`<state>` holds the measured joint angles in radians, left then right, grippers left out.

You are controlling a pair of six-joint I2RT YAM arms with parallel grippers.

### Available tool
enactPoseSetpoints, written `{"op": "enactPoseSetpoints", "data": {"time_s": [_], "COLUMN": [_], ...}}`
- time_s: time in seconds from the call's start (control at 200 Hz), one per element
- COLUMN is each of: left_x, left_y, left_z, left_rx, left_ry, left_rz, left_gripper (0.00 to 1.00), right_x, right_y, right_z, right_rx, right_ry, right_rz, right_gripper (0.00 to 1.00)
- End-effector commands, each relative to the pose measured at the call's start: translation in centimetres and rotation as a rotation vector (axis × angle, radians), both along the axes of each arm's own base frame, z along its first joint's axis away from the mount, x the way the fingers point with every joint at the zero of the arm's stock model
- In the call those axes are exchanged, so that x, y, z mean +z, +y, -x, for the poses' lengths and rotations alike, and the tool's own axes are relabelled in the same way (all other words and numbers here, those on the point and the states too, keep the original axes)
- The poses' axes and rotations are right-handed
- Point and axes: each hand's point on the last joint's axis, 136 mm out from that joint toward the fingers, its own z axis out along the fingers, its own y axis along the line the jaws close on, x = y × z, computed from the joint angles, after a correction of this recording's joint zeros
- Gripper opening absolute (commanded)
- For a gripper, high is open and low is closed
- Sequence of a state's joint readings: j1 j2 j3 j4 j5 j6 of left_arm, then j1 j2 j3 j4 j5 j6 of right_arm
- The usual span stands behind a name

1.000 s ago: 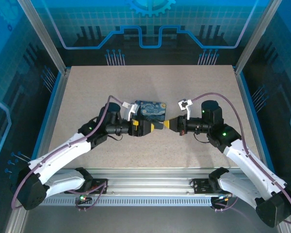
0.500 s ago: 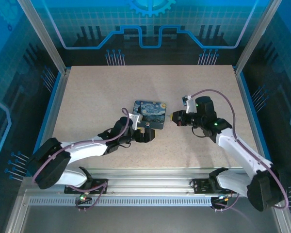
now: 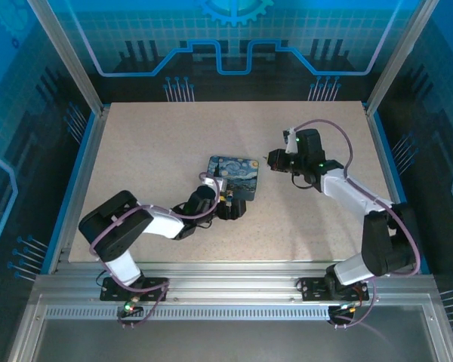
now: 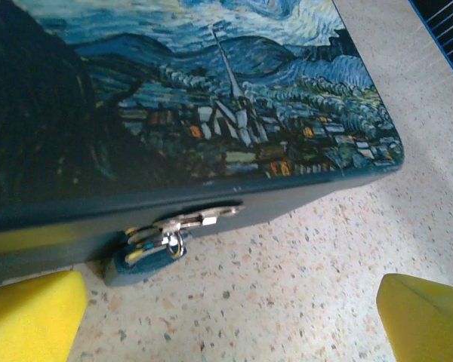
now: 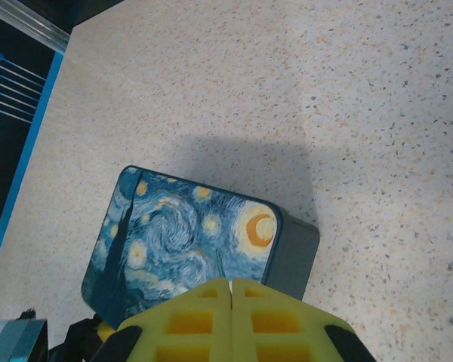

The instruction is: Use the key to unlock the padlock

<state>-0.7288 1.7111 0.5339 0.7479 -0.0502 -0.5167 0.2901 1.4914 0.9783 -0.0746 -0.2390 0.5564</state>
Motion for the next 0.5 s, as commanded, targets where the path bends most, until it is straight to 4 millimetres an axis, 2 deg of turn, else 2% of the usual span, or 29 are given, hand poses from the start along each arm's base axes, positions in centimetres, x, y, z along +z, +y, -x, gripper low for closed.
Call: {"op": "enactPoseSetpoints", "data": {"time_s": [0.0,0.28,0.495], "left_x": [1.5,0.4,0.7], "left_y": [-0.9,-1.8,-3.3], "left_z": [-1.0,-1.7,-1.1], "left_rx": [0.008,-0.002,-0.079], "left_ry": [-0.124,-0.161,-0.176], "left_rz": [0.037,0.056,0.116], "left_gripper": [0.99,0.99,0.86], "right_x": [0.9,-1.8,-3.1], "right_y": [-0.2,-0.1,-0.1], "right_z": [-2.2,-3.7,-3.4], "right_rx": [-0.024,-0.035,-0.028], "right_ry": [-0.049,0.003,0.024], "right_rz": [0.003,0.022,0.026], "right_gripper": [0.00,0.00,0.00]}}
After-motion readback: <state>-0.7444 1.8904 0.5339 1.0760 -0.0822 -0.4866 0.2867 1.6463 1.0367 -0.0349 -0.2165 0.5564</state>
